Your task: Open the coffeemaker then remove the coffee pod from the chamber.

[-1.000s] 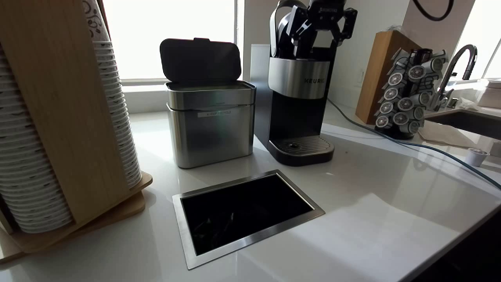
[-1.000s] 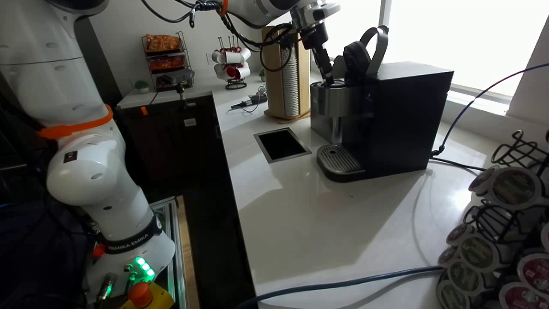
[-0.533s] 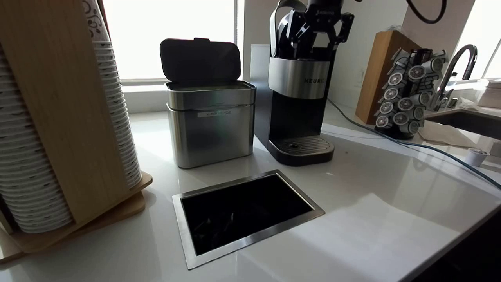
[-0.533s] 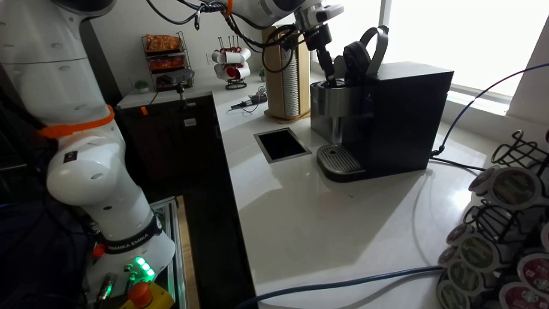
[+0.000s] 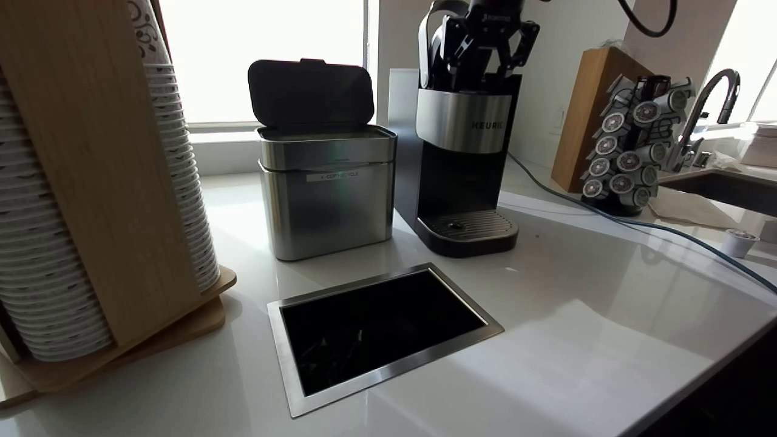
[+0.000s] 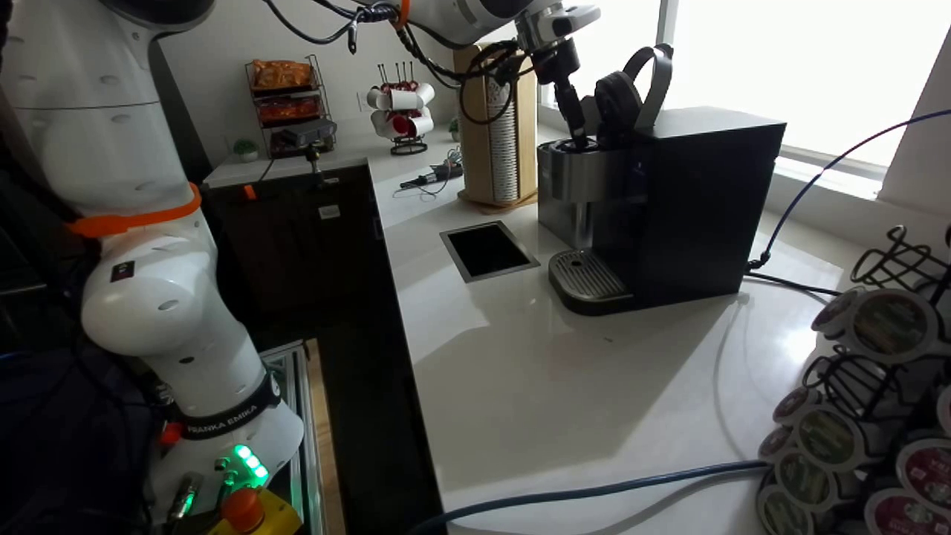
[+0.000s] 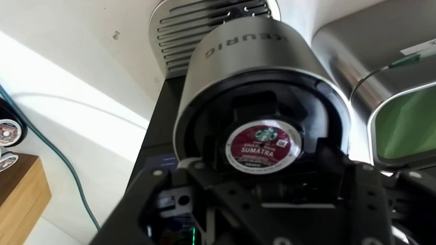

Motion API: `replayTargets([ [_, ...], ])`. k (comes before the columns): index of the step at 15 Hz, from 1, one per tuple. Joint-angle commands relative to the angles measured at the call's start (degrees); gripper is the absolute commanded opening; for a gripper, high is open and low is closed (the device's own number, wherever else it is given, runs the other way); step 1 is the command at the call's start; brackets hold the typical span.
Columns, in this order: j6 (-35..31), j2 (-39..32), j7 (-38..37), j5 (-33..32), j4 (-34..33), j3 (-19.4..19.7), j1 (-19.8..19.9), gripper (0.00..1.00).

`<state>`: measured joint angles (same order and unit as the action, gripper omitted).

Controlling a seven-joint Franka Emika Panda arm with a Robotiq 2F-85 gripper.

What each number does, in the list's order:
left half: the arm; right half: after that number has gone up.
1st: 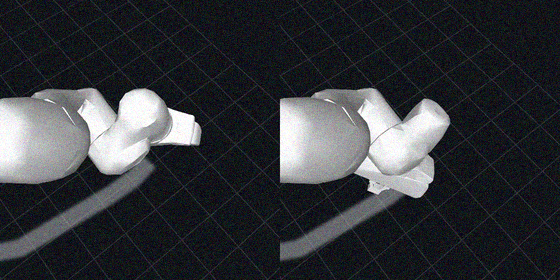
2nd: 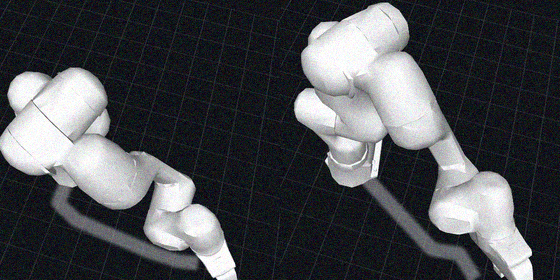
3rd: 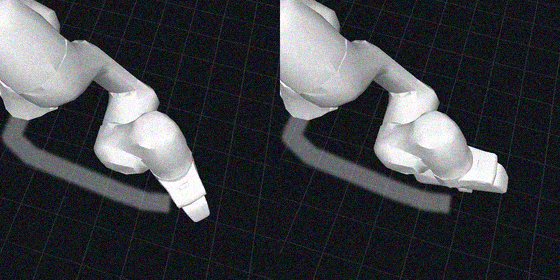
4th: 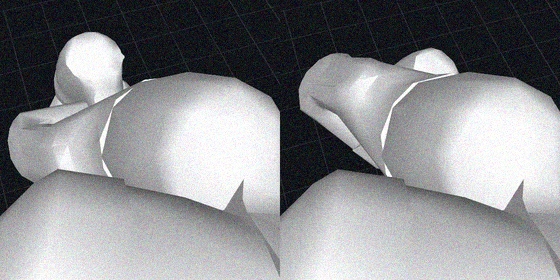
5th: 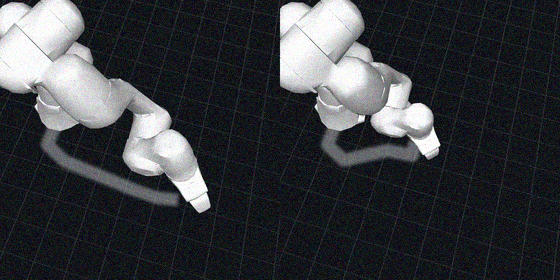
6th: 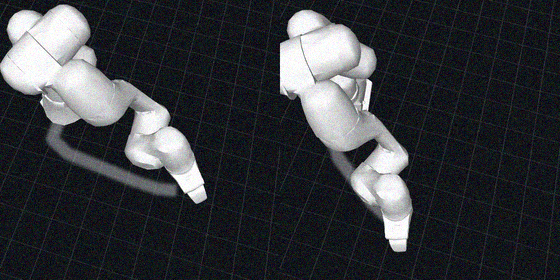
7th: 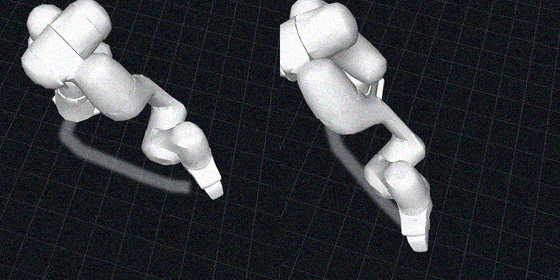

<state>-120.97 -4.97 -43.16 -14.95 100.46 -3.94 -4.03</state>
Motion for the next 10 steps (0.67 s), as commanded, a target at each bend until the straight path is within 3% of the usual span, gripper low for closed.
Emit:
replayTargets([
  [1, 2.05, -0.81, -1.67, -0.39, -1.67, 0.26, -1.2, 0.76],
  [10, 4.76, -0.81, -2.69, -1.13, -2.19, 0.27, -2.11, 0.77],
])
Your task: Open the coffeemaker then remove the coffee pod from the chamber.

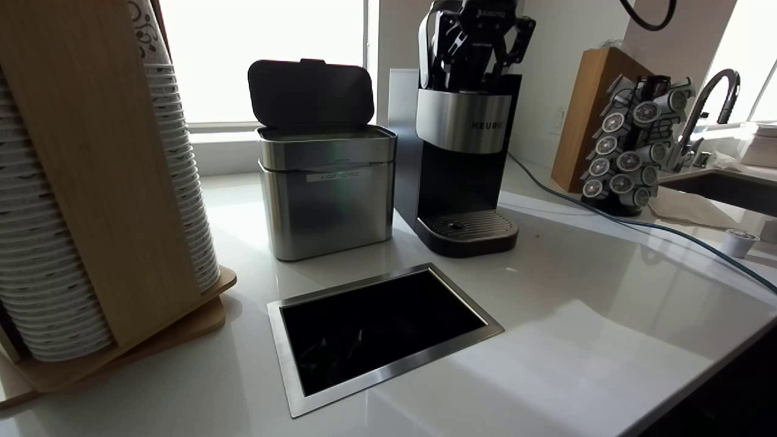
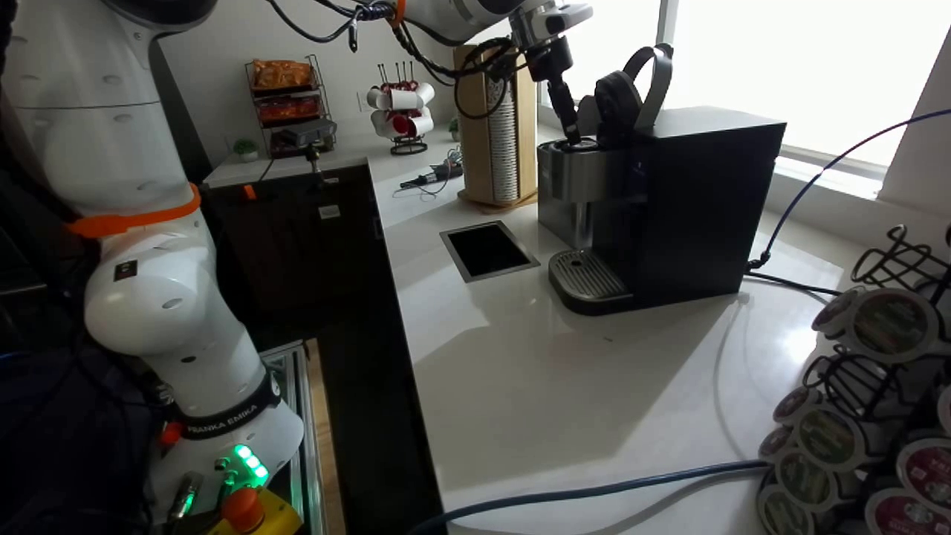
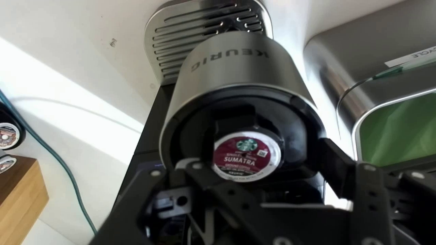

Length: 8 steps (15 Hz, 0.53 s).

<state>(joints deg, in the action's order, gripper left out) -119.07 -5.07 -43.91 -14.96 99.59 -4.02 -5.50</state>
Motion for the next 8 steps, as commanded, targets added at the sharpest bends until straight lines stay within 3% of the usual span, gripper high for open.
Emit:
replayTargets([
  [1, 3.25, -0.87, -2.92, -2.0, -1.44, 0.47, -0.65, 0.75],
  [8, 4.16, -2.29, -6.03, -3.88, -2.83, 0.74, -0.78, 0.75],
])
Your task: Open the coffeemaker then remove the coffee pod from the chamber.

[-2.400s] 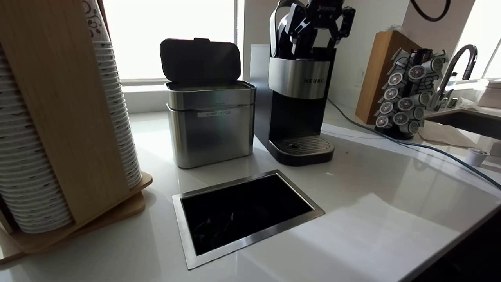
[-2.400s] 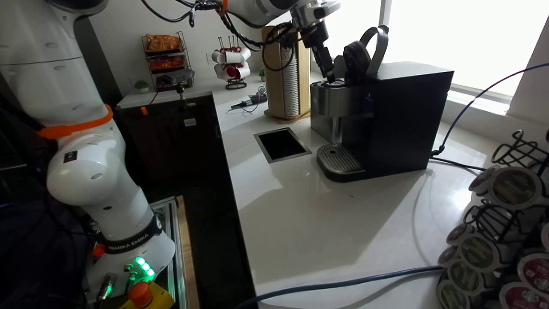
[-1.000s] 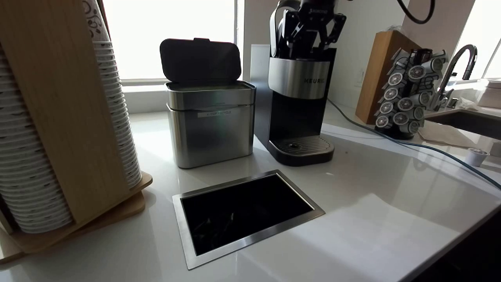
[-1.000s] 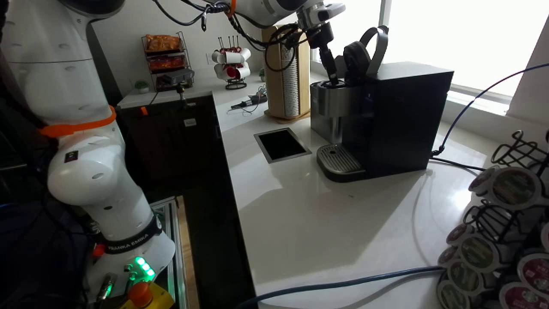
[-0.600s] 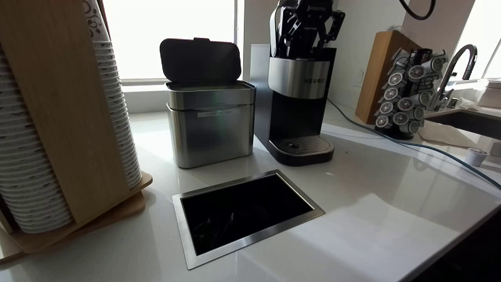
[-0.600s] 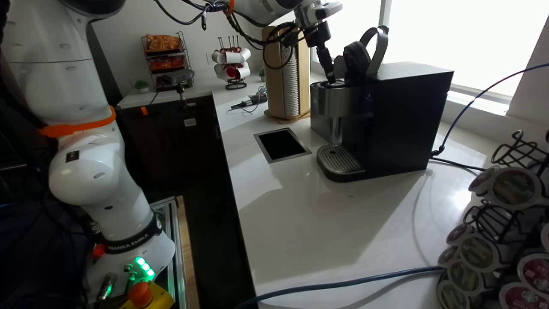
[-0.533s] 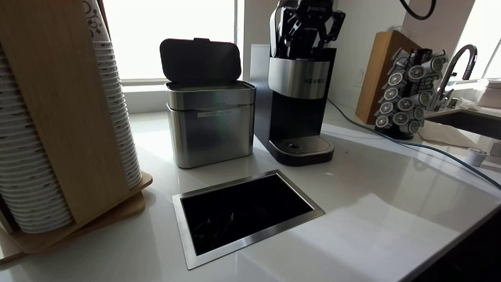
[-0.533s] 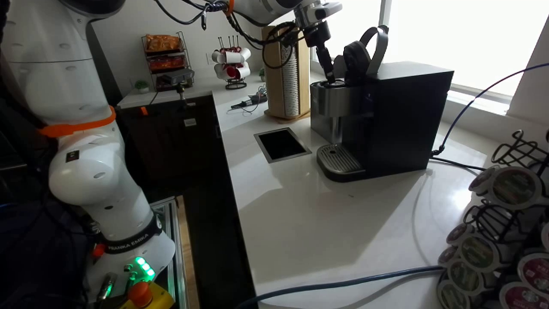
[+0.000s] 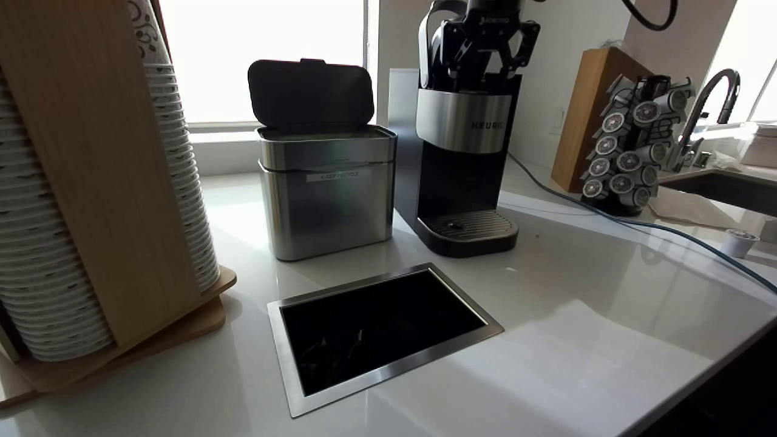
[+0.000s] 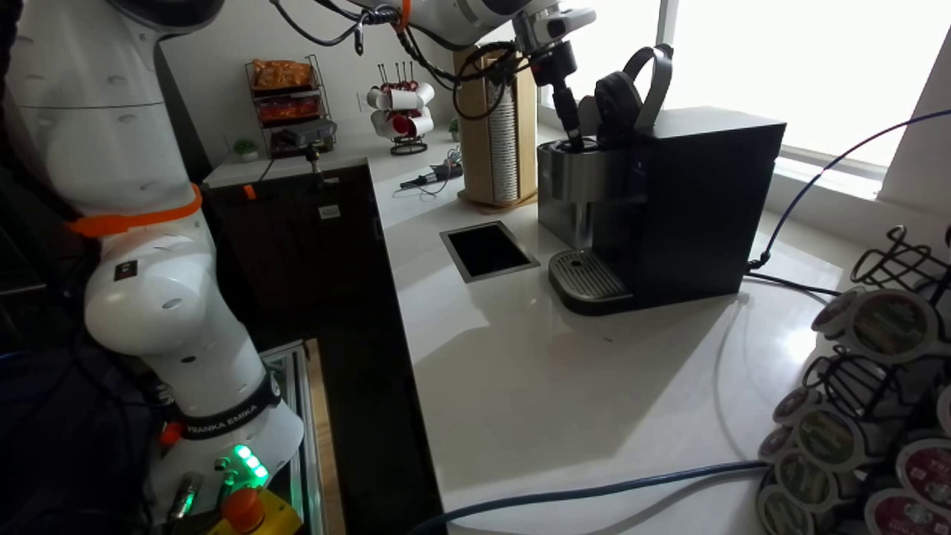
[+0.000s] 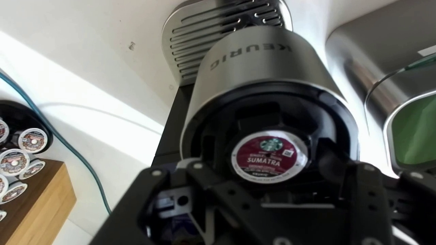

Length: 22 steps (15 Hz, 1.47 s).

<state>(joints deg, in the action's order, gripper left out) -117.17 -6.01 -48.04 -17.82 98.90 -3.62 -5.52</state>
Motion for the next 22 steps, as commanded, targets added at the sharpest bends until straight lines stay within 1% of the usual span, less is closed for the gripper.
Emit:
replayTargets([
  [1, 2.29, -1.48, -2.03, -1.09, -2.29, 0.35, -0.81, 0.72],
  [2, 2.33, -1.55, -2.12, -1.17, -2.42, 0.36, -0.85, 0.7],
  [4, 2.43, -1.73, -2.2, -1.26, -2.92, 0.4, -0.9, 0.58],
  [5, 2.6, -1.81, -2.22, -1.3, -3.26, 0.41, -0.93, 0.47],
  [6, 3.23, -1.76, -2.27, -1.51, -3.54, 0.37, -0.98, 0.33],
  [7, 3.24, -1.99, -2.29, -1.61, -3.93, 0.27, -1.15, 0.29],
  [11, 3.33, -2.1, -2.16, -1.48, -4.74, 0.37, -1.79, 0.01],
  [17, 2.99, -1.51, -1.08, -1.08, -5.38, 1.13, -1.36, 0.0],
  [19, 2.26, -0.84, 0.54, -0.02, -4.62, 1.16, -1.09, 0.0],
  [20, 1.95, -0.57, 1.0, 0.41, -4.17, 1.13, -0.96, 0.23],
  [22, 2.35, 0.05, -0.28, 1.53, -3.51, 1.25, -0.8, 0.32],
])
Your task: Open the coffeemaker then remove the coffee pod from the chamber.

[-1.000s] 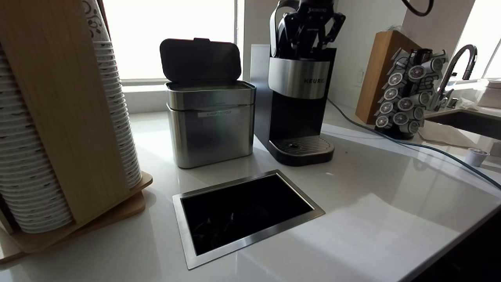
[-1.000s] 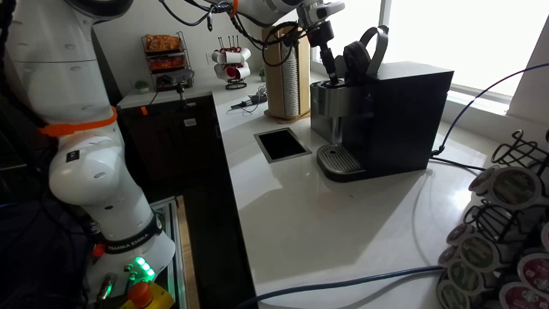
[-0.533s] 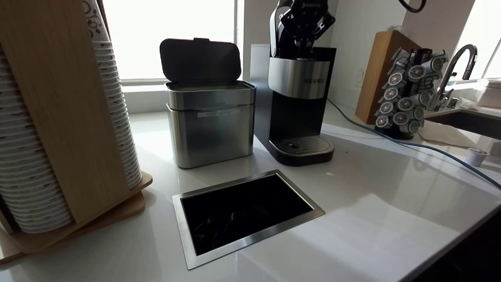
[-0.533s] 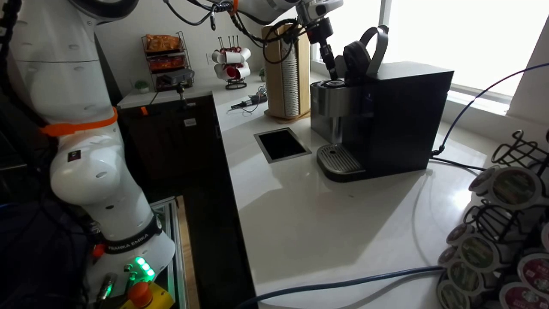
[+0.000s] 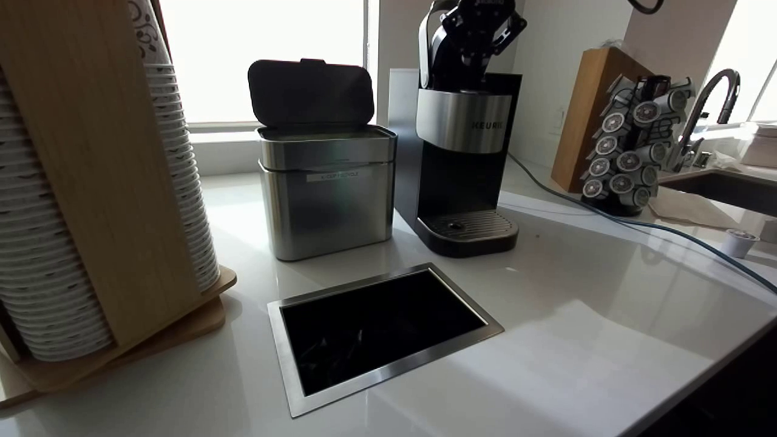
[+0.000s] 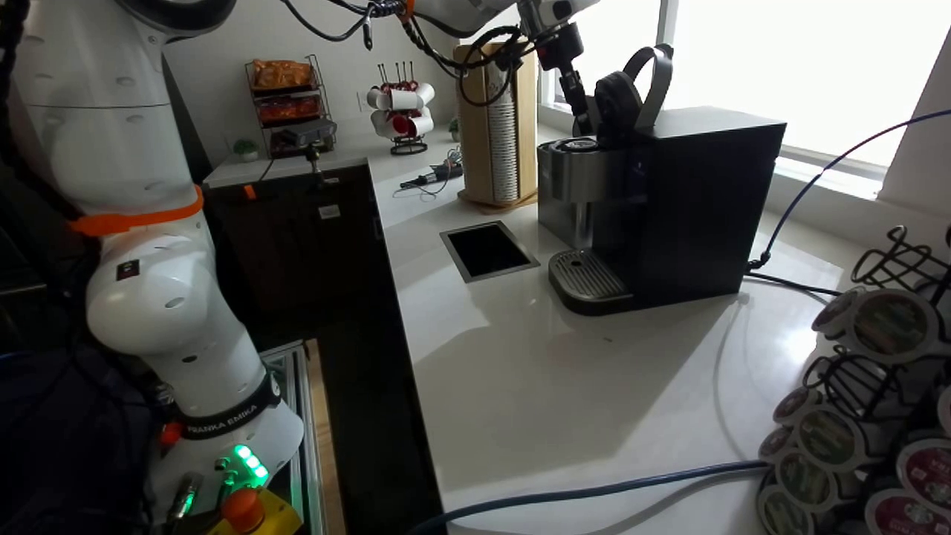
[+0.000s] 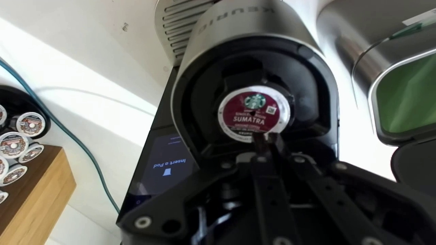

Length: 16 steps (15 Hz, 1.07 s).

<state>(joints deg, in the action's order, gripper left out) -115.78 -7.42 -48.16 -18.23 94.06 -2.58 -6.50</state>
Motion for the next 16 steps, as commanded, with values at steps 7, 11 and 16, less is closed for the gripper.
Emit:
replayTargets([
  [7, 1.5, 4.55, -8.04, 1.49, 4.87, -0.18, -0.22, 0.85],
  [11, 1.58, 3.37, -8.68, 0.57, 3.15, -0.39, 0.18, 0.9],
  [16, 1.87, 3.02, -11.16, 0.8, 2.94, -0.81, -0.1, 1.0],
])
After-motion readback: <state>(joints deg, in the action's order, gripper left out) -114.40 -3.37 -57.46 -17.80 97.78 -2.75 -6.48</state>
